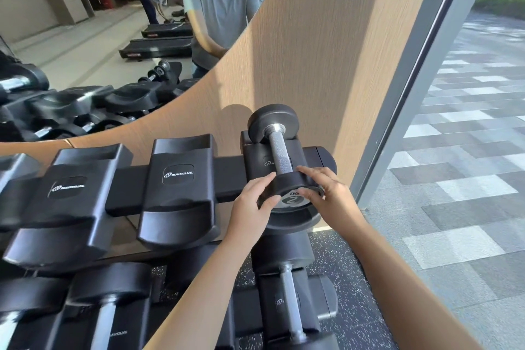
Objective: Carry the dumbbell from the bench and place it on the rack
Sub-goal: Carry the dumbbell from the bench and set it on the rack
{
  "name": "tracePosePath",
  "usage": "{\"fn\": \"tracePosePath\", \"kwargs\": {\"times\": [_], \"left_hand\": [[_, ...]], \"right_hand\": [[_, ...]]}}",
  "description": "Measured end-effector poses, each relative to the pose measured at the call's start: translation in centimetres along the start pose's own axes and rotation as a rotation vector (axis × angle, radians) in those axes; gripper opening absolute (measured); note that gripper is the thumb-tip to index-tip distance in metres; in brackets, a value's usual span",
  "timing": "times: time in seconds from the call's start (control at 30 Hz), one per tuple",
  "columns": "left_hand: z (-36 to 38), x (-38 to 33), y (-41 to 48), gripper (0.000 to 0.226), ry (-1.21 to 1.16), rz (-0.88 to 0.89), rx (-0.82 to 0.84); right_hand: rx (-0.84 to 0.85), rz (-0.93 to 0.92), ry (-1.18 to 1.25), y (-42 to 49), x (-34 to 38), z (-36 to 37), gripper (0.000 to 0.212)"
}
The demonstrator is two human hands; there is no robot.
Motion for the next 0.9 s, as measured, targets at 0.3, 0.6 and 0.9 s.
{"fn": "tracePosePath", "kwargs": {"times": [0.3, 0.6, 0.9], "left_hand": [[-2.2, -3.0, -5.3, 0.037, 0.419, 0.101, -0.045], [-6.5, -5.8, -14.6, 0.034, 0.807, 0.203, -0.184], [-14.3, -6.6, -28.4, 0.033, 0.934, 0.043, -0.378]], "right_hand": [[-0.120, -0.017, -0.221, -4.0, 2.1, 0.5, 0.034], [-0.164, -0.185, -0.449, -11.8, 8.8, 3.9, 0.032], [-0.076, -0.411, -0.410, -21.6, 18.4, 9.5, 0.034]]}}
Point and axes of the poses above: each hand's wrist, its own y-axis towards the middle knuckle, its own z-axis out of the palm, x = y × z, the point moved 4 cm from there along y, towards the middle knuckle, and after that the axes turned 4 degrees about -y, right-handed, at the moved point
